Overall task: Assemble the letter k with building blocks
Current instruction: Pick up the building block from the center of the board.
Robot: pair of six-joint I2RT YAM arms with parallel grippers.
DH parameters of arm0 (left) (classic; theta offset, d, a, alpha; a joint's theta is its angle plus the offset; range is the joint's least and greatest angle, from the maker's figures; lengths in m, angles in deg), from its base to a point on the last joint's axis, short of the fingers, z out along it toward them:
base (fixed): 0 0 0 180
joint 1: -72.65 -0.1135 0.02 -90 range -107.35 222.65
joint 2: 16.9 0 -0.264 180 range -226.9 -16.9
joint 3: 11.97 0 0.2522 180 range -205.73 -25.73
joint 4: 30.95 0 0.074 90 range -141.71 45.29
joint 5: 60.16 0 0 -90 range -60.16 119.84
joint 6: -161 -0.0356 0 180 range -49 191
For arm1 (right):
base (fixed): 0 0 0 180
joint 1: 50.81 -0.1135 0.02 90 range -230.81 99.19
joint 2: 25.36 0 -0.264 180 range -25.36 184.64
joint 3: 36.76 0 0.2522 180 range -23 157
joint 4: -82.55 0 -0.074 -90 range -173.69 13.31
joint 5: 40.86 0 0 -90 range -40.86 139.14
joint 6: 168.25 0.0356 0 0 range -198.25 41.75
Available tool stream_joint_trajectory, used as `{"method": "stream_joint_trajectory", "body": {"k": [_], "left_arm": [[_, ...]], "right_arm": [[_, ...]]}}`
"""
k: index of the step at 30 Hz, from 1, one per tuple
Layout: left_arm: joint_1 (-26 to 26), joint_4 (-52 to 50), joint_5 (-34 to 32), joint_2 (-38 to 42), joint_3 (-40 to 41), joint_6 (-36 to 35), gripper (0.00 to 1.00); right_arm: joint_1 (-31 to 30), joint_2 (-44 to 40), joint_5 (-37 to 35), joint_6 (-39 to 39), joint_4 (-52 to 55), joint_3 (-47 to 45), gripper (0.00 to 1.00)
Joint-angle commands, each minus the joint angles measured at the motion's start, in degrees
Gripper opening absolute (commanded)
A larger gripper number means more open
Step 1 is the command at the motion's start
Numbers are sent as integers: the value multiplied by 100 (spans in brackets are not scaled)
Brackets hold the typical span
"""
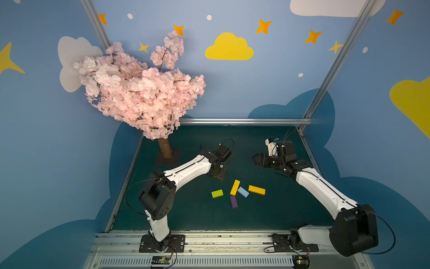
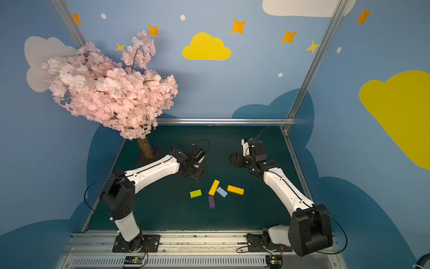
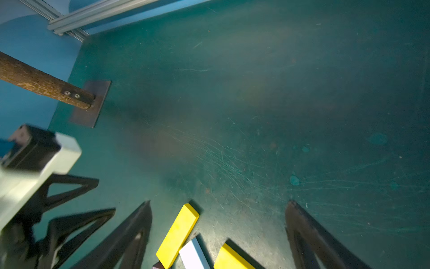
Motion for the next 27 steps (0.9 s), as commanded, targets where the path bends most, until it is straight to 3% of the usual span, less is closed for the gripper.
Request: {"method": "stream_joint_trajectory", "body": {"k": [1, 4, 7, 14, 22, 27], "left_arm": [[64, -264, 455, 525, 403, -255, 59], [49, 58, 871, 1010, 907, -254, 55], [79, 343, 1203, 1215, 1459, -282, 65], [95, 2168, 1760, 1664, 2671, -450, 67], [155, 3281, 1835, 1860, 3156, -1719, 67], [165, 2606, 1961, 1057, 2458, -2055, 67]], "right_arm": [[-18, -80, -96, -42, 105, -16, 90], [-16, -89, -70, -25, 144, -24, 90], [-20, -152, -35, -8, 122, -58, 90], [-14, -108, 97, 25, 140, -5, 90], [-5, -74, 253, 115, 105, -16, 90], [-16, -2, 421, 188, 152, 41, 90]]}}
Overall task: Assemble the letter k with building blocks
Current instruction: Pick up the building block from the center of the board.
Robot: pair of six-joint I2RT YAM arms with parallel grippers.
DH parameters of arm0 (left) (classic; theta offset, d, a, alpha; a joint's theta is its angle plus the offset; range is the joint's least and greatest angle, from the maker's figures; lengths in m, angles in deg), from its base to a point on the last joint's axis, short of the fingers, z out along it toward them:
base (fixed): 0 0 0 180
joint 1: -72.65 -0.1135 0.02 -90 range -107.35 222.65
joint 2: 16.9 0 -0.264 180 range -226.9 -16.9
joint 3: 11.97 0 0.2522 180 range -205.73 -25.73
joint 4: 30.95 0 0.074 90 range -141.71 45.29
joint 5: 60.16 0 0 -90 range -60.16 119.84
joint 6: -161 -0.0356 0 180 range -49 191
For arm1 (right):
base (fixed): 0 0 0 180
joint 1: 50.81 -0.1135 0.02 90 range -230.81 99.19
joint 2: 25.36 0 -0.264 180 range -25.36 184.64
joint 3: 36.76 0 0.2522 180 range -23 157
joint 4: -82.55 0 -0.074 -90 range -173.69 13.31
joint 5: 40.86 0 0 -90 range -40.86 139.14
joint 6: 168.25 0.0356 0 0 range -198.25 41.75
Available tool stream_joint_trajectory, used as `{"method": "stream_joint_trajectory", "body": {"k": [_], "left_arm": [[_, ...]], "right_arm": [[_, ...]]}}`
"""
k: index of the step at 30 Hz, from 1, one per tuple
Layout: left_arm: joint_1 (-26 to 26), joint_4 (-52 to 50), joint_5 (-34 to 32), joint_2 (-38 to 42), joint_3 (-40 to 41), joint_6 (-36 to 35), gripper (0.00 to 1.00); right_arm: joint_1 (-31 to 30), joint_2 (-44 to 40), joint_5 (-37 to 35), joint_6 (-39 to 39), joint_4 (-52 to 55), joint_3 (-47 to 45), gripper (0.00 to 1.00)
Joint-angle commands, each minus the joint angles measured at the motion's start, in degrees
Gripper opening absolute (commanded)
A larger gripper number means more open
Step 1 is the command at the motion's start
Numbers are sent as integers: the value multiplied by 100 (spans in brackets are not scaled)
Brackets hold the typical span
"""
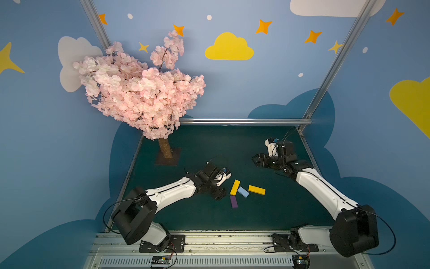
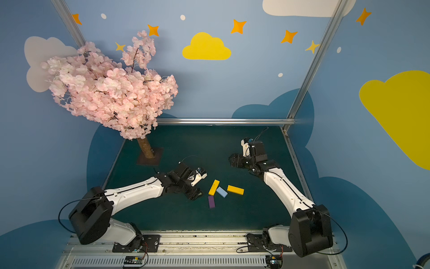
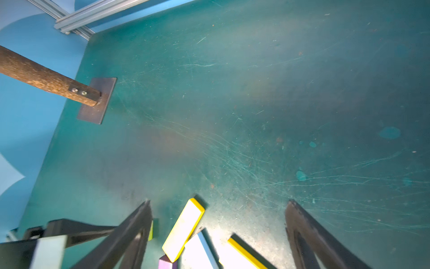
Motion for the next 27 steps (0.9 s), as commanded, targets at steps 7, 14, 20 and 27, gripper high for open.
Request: {"method": "stream_joint_trajectory", "body": {"k": [7, 14, 20, 27], "left_arm": [[157, -1277, -285, -1178, -1206, -454, 66], [337, -2312, -736, -1021, -1710, -484, 68], [192, -2628, -911, -1268, -1720, -531, 68], [64, -2477, -560, -1269, -1534, -469, 69]], "right_arm": [[-20, -71, 160, 148, -11, -139, 90], [-4, -2, 379, 166, -116, -211, 90], [-6, 174, 636, 312, -284, -206, 90], [-4, 219, 744, 245, -267, -137, 90]]}}
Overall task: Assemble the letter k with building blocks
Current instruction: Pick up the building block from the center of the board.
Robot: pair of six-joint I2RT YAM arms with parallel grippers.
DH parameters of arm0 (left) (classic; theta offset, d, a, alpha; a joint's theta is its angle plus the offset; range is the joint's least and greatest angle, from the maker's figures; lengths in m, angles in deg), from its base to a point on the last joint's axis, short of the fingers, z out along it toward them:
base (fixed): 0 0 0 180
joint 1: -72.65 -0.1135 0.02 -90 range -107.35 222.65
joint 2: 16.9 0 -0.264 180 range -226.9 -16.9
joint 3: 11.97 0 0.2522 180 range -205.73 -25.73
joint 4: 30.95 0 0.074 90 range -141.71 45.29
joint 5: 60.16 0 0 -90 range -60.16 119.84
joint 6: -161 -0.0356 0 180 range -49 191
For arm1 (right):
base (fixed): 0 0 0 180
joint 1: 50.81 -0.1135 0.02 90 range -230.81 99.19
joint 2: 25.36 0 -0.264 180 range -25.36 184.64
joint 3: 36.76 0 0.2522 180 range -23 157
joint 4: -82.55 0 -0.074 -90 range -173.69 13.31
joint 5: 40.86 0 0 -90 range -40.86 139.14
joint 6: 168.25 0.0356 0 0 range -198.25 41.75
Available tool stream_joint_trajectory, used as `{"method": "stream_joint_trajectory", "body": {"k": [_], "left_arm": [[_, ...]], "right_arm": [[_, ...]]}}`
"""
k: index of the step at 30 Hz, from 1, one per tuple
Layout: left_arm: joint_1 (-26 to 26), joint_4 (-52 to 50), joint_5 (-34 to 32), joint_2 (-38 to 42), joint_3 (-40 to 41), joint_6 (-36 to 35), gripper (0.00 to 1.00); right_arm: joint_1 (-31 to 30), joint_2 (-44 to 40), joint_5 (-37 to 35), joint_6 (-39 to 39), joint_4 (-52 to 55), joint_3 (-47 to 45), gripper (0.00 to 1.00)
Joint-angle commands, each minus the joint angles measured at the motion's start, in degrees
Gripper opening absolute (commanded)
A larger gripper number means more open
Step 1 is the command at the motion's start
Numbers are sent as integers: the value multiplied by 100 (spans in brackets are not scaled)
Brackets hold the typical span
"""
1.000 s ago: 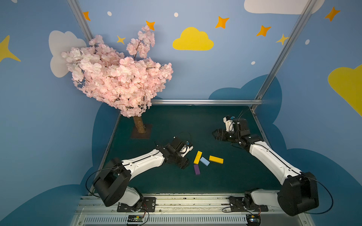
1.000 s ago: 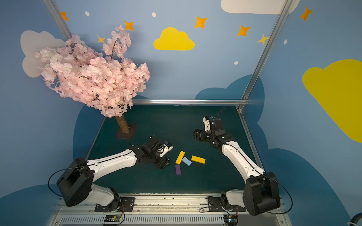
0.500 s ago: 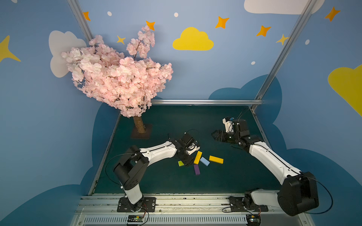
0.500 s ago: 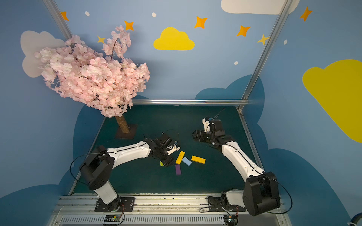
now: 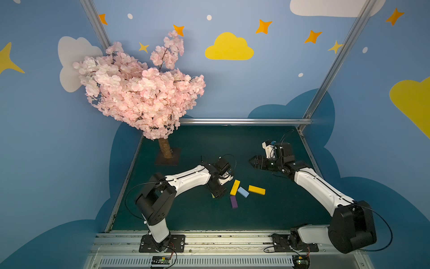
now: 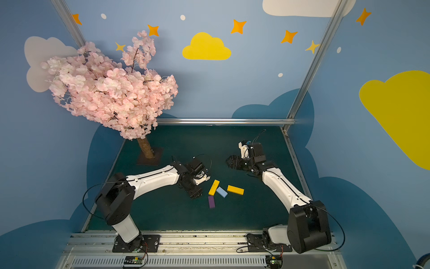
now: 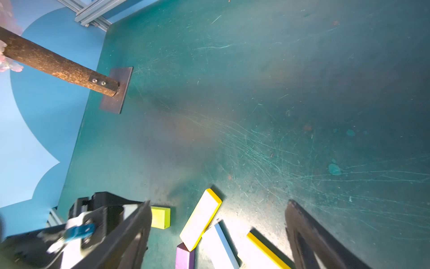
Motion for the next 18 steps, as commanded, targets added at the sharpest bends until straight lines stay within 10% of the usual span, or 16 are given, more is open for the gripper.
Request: {"method": "stream_joint_trajectory", "body": {"k": [1, 18], "left_arm": [[-67, 25, 311, 31, 78, 5, 68], [-196, 532, 426, -504, 213, -38, 66]], "right_arm": [[-5, 59, 132, 12, -88, 33, 90], [-11, 75, 118, 21, 99, 27, 90]]}}
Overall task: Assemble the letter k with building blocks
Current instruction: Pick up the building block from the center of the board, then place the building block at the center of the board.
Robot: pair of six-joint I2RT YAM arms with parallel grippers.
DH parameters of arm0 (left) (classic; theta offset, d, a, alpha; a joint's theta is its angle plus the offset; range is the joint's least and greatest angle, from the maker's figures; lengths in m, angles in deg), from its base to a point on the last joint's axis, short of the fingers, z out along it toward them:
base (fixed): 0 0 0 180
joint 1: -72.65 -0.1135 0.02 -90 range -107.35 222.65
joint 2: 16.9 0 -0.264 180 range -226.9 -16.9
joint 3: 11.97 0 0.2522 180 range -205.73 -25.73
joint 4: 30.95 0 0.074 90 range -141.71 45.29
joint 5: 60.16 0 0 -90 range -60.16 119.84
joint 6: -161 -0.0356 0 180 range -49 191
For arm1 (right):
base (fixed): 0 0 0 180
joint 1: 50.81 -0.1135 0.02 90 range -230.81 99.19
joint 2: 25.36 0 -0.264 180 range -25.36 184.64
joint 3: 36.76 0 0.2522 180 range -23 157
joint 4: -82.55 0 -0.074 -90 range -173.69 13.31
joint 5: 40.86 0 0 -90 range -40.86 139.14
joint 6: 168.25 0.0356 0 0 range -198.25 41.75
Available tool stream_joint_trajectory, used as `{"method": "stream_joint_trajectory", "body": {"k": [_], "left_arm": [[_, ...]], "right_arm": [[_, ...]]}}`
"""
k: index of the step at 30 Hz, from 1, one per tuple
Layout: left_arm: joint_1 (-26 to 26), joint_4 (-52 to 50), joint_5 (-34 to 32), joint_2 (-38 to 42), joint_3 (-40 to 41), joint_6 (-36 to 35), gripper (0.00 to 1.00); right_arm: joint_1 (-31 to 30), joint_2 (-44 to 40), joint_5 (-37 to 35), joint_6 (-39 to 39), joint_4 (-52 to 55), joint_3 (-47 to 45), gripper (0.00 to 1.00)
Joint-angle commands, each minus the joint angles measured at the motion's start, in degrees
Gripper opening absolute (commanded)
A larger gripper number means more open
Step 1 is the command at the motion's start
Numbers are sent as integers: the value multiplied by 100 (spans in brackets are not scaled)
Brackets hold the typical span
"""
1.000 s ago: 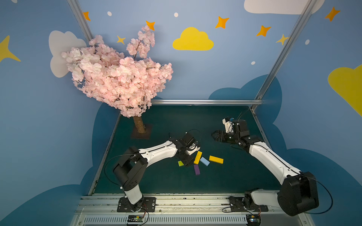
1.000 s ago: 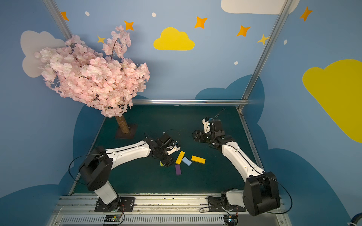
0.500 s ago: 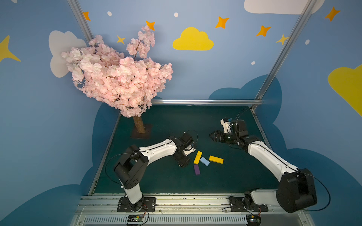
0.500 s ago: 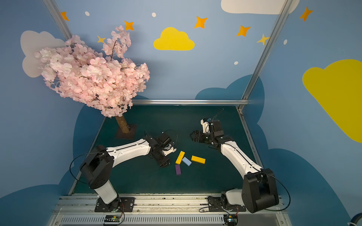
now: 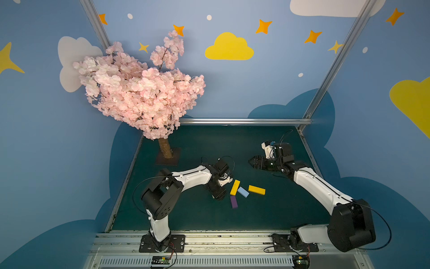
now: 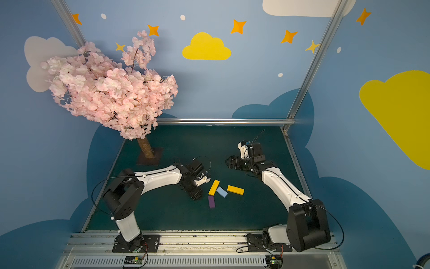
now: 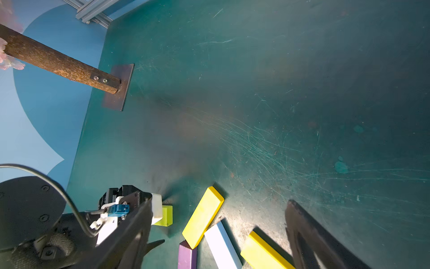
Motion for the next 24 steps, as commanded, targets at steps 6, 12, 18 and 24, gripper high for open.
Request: {"method": "stream_joint_trajectory", "body": {"k": [6, 12, 18, 24], "left_arm": [[68, 53, -360, 23, 76, 64, 45], [64, 250, -634, 151, 135, 466, 33], [-103, 217, -1333, -350, -708, 1563, 3], [-185, 79, -2096, -1174, -1895, 2093, 3]], "right_arm": [[-14, 86, 55, 59, 38, 49, 90], [-15, 46, -2, 67, 71, 62, 90], [-15, 140, -6, 67, 47, 42, 90], [-39, 212, -26, 50, 141, 108, 90]]}}
